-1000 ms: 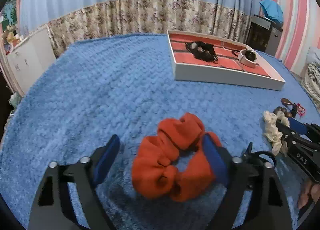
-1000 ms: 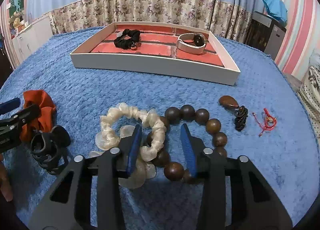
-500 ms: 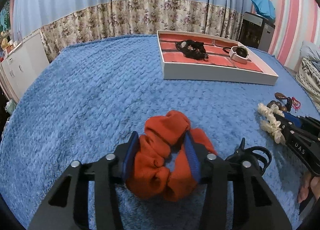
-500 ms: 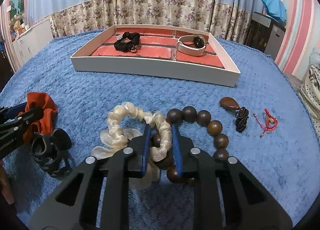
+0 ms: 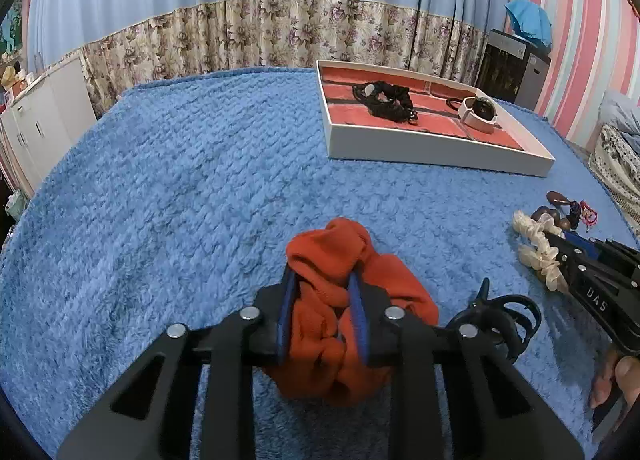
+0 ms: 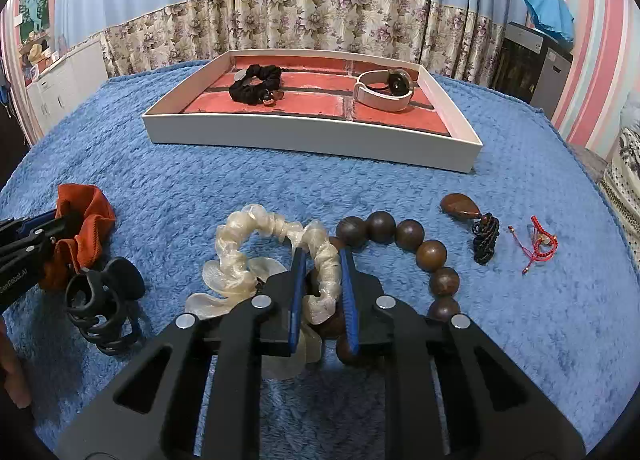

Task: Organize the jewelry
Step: 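Grasp the orange scrunchie with left tool while right tool grasps the cream scrunchie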

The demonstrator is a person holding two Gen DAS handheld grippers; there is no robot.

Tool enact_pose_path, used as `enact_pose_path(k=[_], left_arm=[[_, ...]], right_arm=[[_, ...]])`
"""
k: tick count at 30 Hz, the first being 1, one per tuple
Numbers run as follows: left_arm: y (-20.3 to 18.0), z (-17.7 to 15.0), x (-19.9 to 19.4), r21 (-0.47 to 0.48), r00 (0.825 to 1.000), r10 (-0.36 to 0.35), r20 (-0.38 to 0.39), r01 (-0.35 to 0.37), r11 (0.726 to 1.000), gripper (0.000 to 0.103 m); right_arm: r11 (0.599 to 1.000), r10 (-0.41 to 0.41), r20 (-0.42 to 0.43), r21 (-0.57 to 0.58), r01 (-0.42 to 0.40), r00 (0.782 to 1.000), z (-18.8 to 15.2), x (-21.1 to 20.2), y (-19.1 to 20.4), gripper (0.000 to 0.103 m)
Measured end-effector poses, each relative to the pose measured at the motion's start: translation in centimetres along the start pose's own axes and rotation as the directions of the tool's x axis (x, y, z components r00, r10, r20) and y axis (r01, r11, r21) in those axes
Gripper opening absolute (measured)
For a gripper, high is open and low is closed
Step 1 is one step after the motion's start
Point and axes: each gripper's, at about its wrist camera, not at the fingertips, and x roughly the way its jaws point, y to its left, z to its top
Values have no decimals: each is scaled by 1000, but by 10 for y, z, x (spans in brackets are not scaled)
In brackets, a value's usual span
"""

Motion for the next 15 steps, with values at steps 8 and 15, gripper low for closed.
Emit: enact_pose_path(k=[8,15], left_arm=[[0,0,0,-1,1000,-4,0,4,1000,24],[0,0,0,-2,1000,-6,-1,6,1000,23]], right_arm=[[1000,1,2,2,-1,1000,0,-1,-3,18],[1000,2,3,5,-2,1000,0,-1,-2,18]])
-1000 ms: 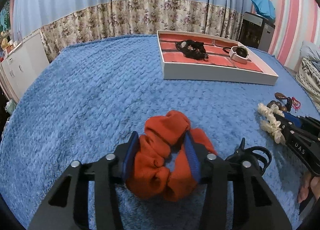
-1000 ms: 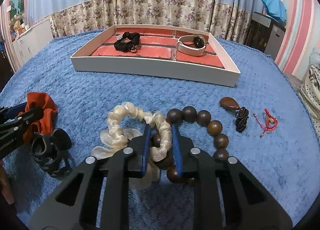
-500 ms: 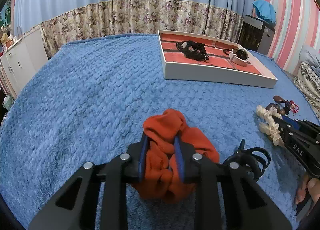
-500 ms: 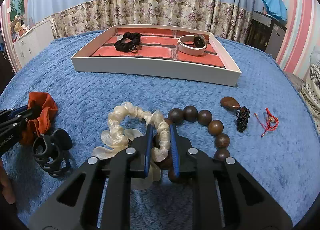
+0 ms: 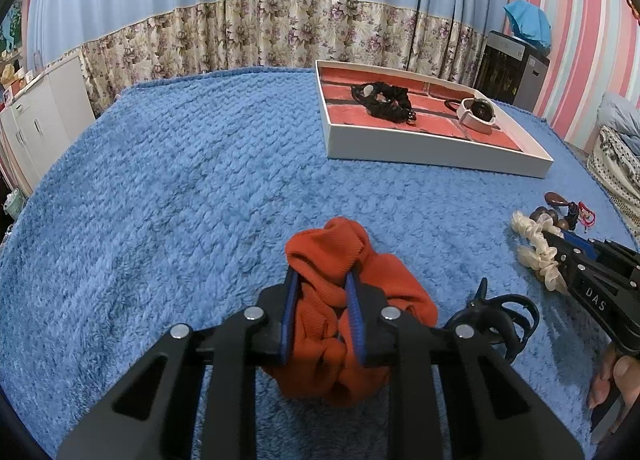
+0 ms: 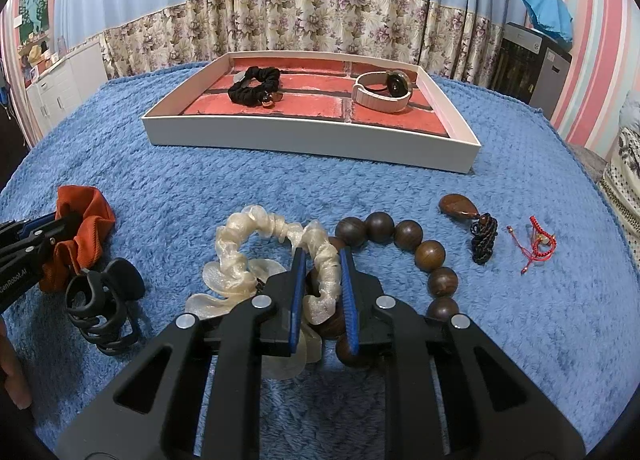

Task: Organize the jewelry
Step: 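Grasp the orange scrunchie with left tool while right tool grasps the cream scrunchie, then carry both scrunchies over the tray and lower them inside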

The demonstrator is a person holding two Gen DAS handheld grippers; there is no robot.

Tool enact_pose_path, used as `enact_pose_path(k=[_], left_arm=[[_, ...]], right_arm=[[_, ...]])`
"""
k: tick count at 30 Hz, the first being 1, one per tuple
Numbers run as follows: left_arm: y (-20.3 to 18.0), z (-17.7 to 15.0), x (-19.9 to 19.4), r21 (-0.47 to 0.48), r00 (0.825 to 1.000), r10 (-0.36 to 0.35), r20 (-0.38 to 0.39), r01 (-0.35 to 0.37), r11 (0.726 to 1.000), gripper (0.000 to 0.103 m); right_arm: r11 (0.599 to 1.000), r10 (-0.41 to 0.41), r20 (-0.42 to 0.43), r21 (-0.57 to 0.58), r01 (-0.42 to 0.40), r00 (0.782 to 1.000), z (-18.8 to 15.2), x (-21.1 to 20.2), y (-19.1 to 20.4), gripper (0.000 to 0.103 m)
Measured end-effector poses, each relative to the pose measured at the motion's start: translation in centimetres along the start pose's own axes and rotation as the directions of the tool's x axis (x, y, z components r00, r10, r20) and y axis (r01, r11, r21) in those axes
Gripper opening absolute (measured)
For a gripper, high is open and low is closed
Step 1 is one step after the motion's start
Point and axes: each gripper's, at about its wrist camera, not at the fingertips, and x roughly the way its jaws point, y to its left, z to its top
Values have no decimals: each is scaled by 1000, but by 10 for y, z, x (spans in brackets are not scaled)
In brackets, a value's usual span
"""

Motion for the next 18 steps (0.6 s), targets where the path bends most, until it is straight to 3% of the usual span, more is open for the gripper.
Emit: enact_pose_path(k=[18], left_arm=[[-8,3,-10,3,1000,-3,25,3,1000,21]], right_arm=[[1000,12,1,-3,-12,1000,2,-6,0,18]])
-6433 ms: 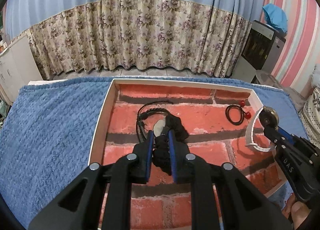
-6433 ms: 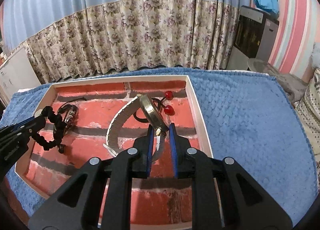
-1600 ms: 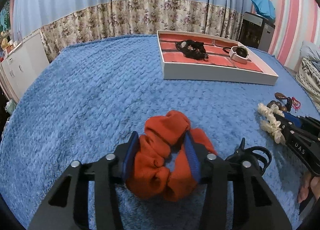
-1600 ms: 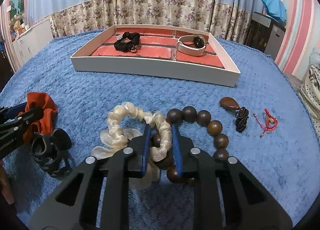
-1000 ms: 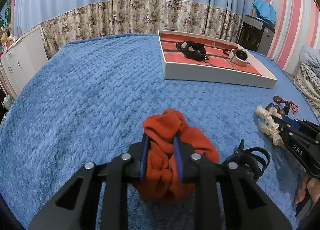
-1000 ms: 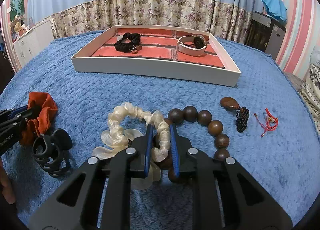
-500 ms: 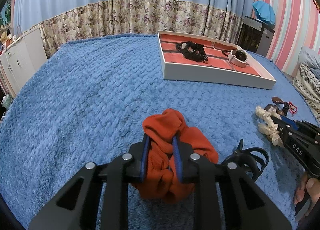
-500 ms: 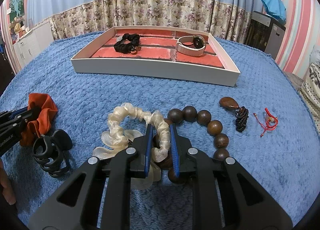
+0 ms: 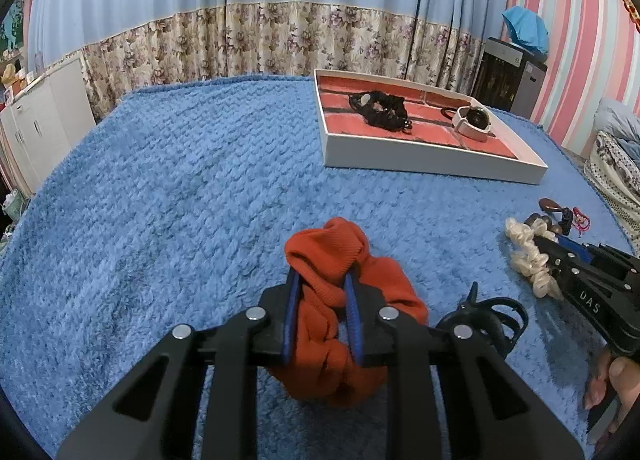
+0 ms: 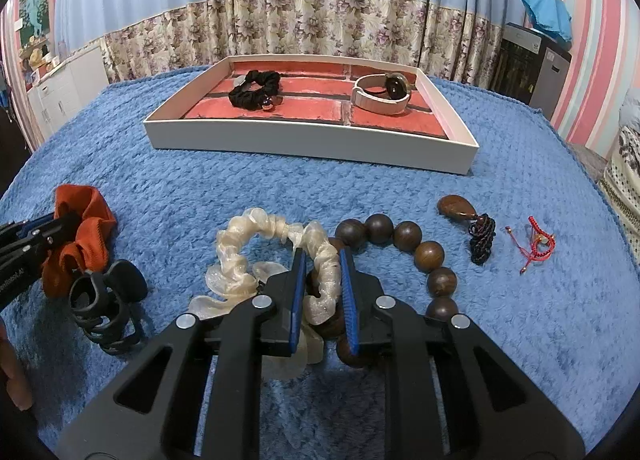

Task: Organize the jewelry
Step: 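Carry both scrunchies over the tray and lower them inside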

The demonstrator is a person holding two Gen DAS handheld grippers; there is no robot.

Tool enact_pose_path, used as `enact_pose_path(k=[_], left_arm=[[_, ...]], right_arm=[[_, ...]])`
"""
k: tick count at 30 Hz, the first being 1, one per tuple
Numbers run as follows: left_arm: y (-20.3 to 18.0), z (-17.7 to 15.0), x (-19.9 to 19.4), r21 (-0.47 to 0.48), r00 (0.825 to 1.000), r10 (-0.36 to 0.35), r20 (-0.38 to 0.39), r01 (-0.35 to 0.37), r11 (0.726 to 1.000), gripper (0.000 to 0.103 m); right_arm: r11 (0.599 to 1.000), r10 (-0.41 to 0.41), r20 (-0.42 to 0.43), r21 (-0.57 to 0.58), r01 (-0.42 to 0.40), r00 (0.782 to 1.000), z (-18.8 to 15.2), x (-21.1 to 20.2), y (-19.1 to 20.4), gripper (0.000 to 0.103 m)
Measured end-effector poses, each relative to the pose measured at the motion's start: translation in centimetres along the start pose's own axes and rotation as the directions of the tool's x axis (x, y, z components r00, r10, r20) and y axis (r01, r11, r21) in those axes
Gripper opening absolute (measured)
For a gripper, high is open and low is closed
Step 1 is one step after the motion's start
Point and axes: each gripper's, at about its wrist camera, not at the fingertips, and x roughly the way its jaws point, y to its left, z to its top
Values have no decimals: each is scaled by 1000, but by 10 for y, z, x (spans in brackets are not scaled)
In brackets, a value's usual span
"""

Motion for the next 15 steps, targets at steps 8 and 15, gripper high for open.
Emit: enact_pose_path(k=[8,15], left_arm=[[-5,20,-26,-8,999,32,27,-32,999,21],[-16,50,-47,-5,999,17,30,-16,1000,21]], right_arm=[[999,37,18,17,-38,999,18,-15,-9,18],[999,47,64,9,-48,997,42,-31,-17,12]])
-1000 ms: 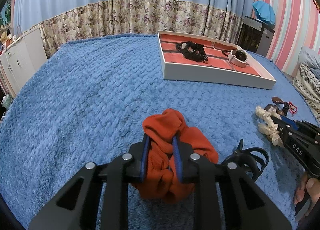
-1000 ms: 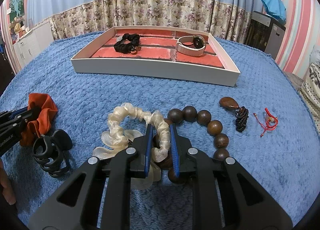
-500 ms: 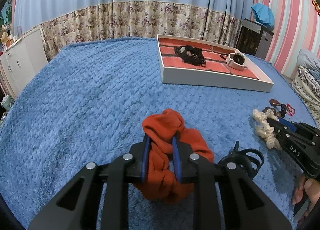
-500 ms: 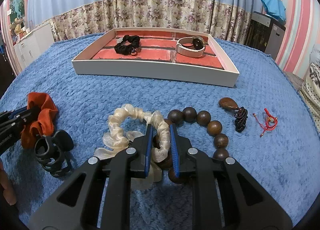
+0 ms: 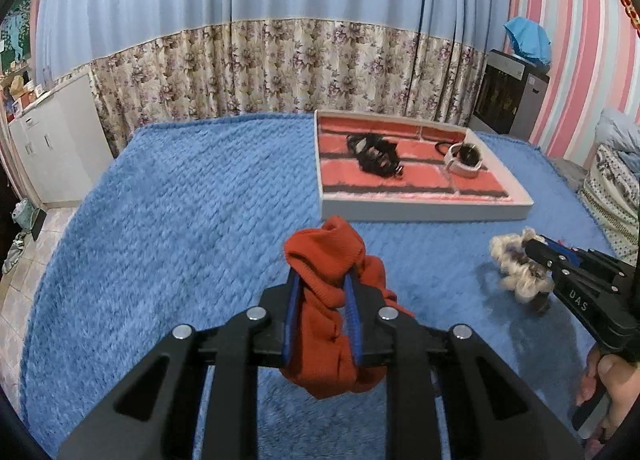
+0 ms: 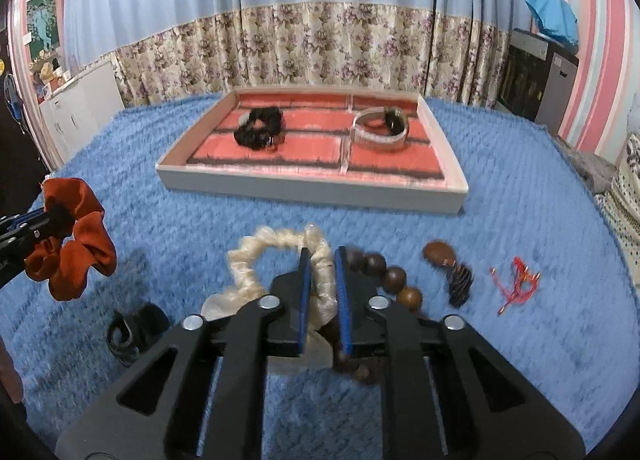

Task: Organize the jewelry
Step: 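Carry both scrunchies over the tray and lower them inside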

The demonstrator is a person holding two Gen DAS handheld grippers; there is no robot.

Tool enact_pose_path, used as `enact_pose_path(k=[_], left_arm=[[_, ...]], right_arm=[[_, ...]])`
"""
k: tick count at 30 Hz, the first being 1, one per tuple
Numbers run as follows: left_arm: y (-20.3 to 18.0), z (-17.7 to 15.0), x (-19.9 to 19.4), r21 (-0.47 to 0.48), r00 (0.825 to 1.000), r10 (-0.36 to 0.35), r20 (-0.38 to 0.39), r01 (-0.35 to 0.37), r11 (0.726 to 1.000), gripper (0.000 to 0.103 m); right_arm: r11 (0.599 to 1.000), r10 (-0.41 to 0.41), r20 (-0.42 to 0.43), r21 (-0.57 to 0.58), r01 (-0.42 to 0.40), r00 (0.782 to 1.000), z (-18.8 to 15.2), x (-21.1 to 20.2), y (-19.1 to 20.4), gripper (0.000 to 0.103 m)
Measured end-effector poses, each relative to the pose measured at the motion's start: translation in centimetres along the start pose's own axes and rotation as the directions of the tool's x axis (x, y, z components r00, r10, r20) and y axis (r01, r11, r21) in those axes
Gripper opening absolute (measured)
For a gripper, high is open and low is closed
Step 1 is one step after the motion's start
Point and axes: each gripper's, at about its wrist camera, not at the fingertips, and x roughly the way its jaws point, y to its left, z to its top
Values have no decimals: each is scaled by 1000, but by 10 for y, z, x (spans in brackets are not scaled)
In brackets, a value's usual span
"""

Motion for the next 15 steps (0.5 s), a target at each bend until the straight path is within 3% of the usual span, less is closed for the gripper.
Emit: enact_pose_path(k=[3,15], left_arm=[[-6,16,-3,3,1000,-18,6,18,1000,21],[-29,61,24,2,998,-59,-2,59,998,21]], right_arm=[[1000,-7,34,-11,8,999,19,-5,-4,12],[999,9,24,46,-11,1000,55,19,-39,11]])
